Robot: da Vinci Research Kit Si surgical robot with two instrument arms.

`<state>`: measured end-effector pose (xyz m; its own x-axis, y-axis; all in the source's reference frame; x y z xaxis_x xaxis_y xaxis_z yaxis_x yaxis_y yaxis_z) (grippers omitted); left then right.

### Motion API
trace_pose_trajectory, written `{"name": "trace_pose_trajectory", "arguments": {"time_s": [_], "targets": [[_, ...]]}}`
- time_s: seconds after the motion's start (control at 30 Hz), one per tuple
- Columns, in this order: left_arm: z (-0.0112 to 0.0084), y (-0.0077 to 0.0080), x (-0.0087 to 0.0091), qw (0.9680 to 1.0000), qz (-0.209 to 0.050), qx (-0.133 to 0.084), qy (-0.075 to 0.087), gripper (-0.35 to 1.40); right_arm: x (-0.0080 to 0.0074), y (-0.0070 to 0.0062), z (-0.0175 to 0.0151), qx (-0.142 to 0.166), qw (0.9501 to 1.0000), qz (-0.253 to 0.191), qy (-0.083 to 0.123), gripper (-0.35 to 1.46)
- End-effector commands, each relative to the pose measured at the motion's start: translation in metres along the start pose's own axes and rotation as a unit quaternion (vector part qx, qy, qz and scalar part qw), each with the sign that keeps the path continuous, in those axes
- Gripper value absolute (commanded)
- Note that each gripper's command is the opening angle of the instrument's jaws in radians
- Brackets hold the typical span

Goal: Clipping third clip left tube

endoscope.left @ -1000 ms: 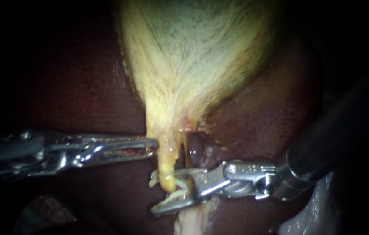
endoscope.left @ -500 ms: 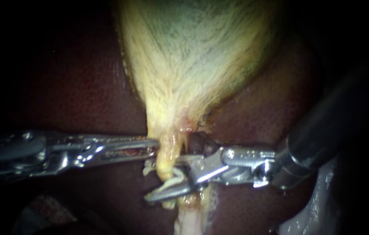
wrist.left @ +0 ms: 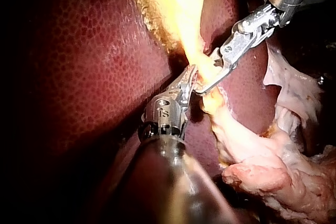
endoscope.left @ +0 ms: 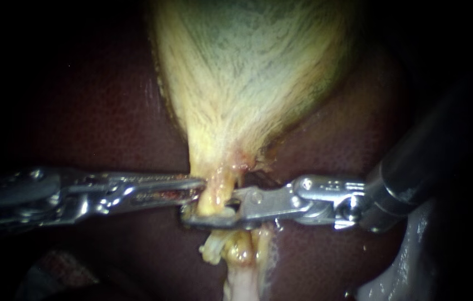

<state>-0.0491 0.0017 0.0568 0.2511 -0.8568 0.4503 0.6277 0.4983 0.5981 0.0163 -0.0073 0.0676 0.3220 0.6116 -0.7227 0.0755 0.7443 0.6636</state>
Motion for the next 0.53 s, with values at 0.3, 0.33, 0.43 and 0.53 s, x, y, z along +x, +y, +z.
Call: {"name": "trace_pose_trajectory", "arguments": {"time_s": [0.3,0.33,0.43,0.53], "targets": [[0.0001,0.0,0.0,1.0,0.0,0.0,0.0,-0.35,-0.0003,0.0,0.0,-0.005,1.0,0.0,-0.006,-0.35],[0.0001,0.0,0.0,1.0,0.0,0.0,0.0,-0.35,-0.0004,0.0,0.0,-0.005,1.0,0.0,-0.006,-0.35],[0.0001,0.0,0.0,1.0,0.0,0.0,0.0,-0.35,-0.0007,-0.0001,0.0002,-0.005,1.0,-0.001,-0.006,-0.35],[0.0001,0.0,0.0,1.0,0.0,0.0,0.0,-0.35,-0.0009,-0.0002,0.0004,-0.006,1.0,-0.002,-0.007,-0.35]]}}
